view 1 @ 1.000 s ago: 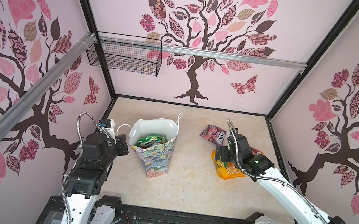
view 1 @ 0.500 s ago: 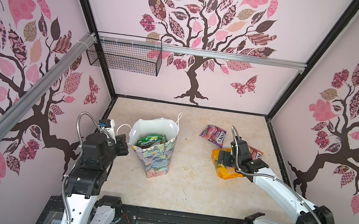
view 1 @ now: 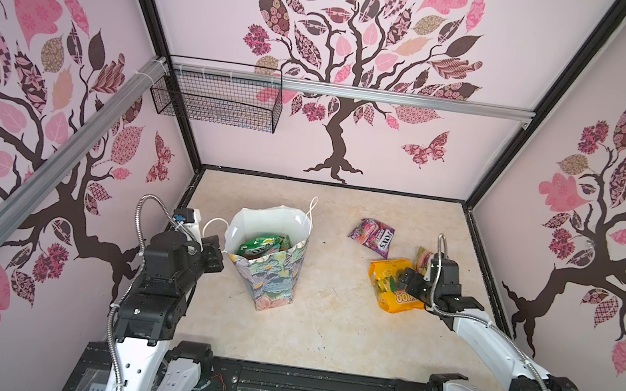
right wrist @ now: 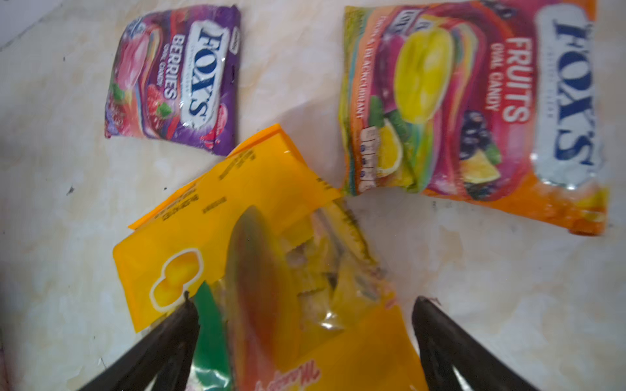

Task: Place the snacks into the paper bag
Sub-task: 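Move the right gripper past the yellow bag over the pink-orange FOX'S Fruits bag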

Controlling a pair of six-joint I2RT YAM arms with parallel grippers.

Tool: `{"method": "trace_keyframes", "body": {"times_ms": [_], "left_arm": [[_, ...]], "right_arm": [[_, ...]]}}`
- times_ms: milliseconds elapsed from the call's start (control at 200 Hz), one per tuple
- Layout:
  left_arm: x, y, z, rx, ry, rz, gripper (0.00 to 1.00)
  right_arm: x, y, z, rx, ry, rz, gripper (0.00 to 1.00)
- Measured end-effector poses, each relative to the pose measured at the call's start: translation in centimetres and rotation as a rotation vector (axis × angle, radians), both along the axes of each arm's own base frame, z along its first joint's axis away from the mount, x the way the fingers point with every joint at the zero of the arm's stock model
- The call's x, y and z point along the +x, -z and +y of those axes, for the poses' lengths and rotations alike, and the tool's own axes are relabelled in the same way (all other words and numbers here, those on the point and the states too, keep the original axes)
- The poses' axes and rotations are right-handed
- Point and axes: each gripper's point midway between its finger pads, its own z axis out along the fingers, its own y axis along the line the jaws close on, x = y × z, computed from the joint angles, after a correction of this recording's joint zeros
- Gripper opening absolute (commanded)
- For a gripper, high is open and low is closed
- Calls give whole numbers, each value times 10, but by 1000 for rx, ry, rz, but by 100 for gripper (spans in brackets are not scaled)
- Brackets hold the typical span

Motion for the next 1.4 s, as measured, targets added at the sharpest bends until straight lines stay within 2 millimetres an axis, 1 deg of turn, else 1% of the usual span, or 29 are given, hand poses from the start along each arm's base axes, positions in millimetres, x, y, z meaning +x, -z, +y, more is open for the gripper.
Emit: {"method": "trace_keyframes", "body": {"times_ms": [70, 115, 310, 515, 590, 670, 760, 875, 945, 1005, 1045, 1115, 1180, 1235, 1270, 1395], "left_arm": [[-1, -1, 0, 1, -1, -6, 7], [-1, -2, 0, 0, -1, -10, 7], [-1, -2, -1, -5, 1, -9, 7], [-1, -2, -2, -10, 7, -10, 7], [-1, -2, -2, -11, 7, -10, 7], [-1, -3, -2, -15, 9, -13, 7], [0, -5, -3, -21, 13, -21, 7], [0, -7, -4, -26, 16, -28, 7], [0, -7, -4, -26, 16, -29, 7], [1, -7, -4, -26, 16, -31, 7], [1, -7, -4, -26, 16, -31, 7], [1, -7, -4, -26, 16, -32, 7], [1, -7, -4, -26, 16, -32, 7], [1, -8, -4, -25, 16, -32, 7], [1, -8, -4, -25, 15, -32, 8], [1, -8, -4, -25, 16, -33, 8]], "right_arm": [[-1, 4, -13, 18, 43, 2, 99], [-1, 5, -14, 27, 43, 2, 100], [-3, 13, 3, 99, -28, 32, 100], [-10, 15, 23, 191, -102, 45, 99], [-19, 22, 34, 239, -132, 63, 98], [-28, 28, 49, 247, -176, 89, 99], [-36, 28, 78, 247, -273, 102, 98], [-41, 26, 111, 252, -381, 129, 98], [-43, 25, 125, 241, -429, 137, 98], [-41, 20, 131, 227, -453, 133, 99], [-37, 16, 130, 208, -450, 123, 99], [-25, 7, 123, 153, -423, 93, 100], [-13, -1, 113, 103, -389, 64, 100], [-2, -9, 101, 77, -350, 36, 100], [7, -14, 90, 66, -314, 21, 99], [42, -31, 35, 1, -141, -27, 100]]}}
